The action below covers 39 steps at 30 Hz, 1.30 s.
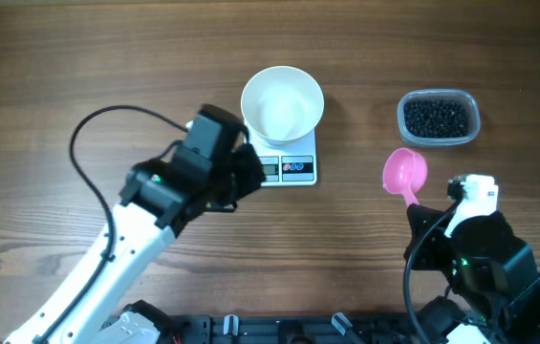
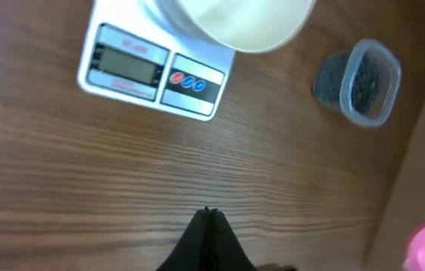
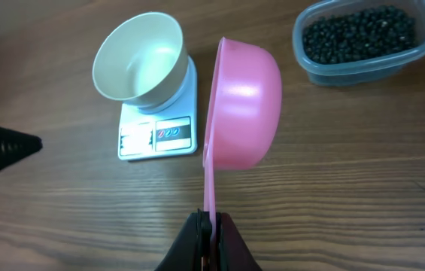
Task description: Scoop item into bowl and weigh 150g on scale
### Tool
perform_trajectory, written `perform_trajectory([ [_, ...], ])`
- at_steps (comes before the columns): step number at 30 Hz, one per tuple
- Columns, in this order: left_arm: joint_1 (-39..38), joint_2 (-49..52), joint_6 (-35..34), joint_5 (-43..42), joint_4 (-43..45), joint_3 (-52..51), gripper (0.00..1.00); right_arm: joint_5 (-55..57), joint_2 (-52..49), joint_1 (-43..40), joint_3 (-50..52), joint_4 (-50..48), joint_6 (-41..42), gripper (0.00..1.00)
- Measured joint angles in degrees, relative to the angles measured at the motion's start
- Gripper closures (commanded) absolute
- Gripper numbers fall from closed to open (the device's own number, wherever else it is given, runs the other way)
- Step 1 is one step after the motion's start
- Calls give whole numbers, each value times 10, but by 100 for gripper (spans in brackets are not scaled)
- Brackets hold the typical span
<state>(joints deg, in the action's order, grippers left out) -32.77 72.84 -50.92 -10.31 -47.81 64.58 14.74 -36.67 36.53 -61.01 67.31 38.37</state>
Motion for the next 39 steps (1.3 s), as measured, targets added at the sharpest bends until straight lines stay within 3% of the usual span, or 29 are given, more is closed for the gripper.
perform_trajectory([
  [15, -77, 169, 242, 111, 165, 0, 96, 19, 0, 0, 0, -18, 56, 96],
  [28, -77, 282, 299, 139, 215, 0, 96, 19, 0, 0, 0, -39, 60, 96],
  [39, -77, 298, 303, 164, 223, 0, 96, 19, 0, 0, 0, -39, 60, 96],
])
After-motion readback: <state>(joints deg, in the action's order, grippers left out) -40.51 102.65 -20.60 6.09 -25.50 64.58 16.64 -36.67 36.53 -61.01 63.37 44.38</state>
